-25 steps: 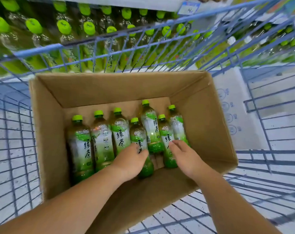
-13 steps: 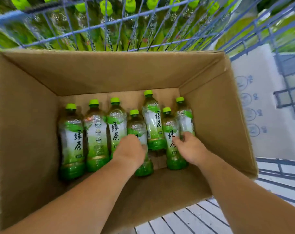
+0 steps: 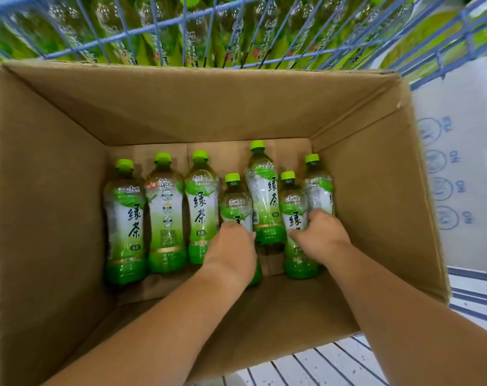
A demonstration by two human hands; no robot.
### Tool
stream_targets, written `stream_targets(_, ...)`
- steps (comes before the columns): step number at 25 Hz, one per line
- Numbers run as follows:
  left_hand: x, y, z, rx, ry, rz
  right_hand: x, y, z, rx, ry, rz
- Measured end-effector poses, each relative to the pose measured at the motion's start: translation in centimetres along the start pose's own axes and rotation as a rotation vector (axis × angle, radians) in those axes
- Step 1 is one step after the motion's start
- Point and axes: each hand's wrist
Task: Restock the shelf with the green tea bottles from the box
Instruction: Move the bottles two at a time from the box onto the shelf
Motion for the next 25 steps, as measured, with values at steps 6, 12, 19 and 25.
stream_targets(6,1.5,-0.1,-1.5,0.004,0.147,0.049,0.2,-0.4,-0.2,0.000,-0.006,-0.047)
stream_targets(12,1.8,-0.3,-2.3,-0.030,0.348,0.077,0.4,-0.2,-0.4,0.002,-0.023,-0.125)
stream_targets(19,1.1,-0.1,-0.9,-0.039,0.267,0.018,0.7,-0.3,-0.9,-0.034,-0.036,-0.190)
stream_targets(25,1.1,0.6,0.6,-0.001,0.219,0.152,1.6,0.0,-0.8,-0.064,-0.042,-0.491)
Point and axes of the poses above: each hand's wrist, its own z-axis away from the middle knuckle, its own y-axis out of the back of the hand, x = y × z, and after that the axes turned 12 degrees about z, right-handed
